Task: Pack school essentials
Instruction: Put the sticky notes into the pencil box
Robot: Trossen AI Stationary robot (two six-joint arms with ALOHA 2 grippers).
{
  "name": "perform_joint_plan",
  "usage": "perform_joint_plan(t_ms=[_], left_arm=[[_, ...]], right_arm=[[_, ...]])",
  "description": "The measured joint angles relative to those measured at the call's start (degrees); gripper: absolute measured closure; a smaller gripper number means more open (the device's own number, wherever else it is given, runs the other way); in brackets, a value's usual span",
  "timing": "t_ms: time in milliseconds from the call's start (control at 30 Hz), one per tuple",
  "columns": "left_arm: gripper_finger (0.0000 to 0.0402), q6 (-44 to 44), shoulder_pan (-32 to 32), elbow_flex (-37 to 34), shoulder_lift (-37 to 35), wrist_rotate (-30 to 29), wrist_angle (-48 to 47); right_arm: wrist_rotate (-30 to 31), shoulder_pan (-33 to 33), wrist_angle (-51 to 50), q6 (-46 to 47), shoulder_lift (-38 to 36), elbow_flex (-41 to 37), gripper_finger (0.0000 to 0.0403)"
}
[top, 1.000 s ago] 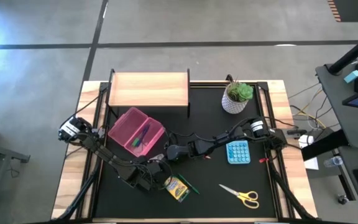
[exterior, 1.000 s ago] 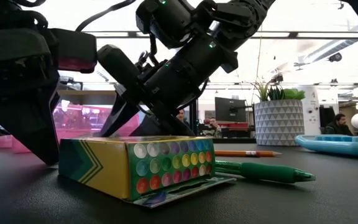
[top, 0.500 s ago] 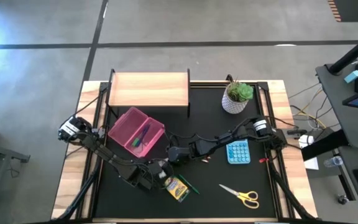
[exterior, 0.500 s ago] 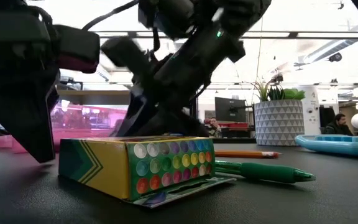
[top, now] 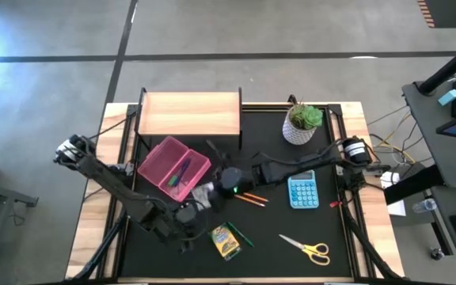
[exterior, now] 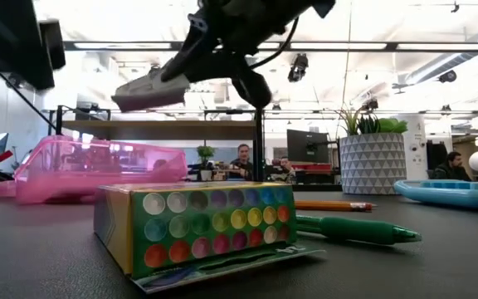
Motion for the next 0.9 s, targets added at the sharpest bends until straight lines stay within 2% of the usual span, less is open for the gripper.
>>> perform_joint_plan(t_ms=[167,367,500,733,900], left_arm=[[0.0218,0.06,-0.61,-0.34,-5.99,-0.03,-1.52],[0.0218,0.03,-1.31,-0.37,-11.27,-0.23,-7.20],[0.0218,0.04,-1.73,-0.60,-12.75,-0.45,-9.96],[0.0218,0.07,-1.75,-1.32,-13.02,-0.57,-12.80],[0.0218,0.08,-1.75,-1.44,-12.97,-0.62,-14.54]], right_arm=[[2.01,-3.17,8.30,2.79,0.88,0.04,0.0381],[7.27,-6.50,10.70,6.65,2.93,0.03,0.0381],[12.07,-7.89,10.96,6.52,2.81,0.02,0.0381],[15.11,-9.62,11.94,7.16,4.13,0.04,0.0381],[14.86,-9.33,17.43,11.80,8.95,-0.01,0.0381]])
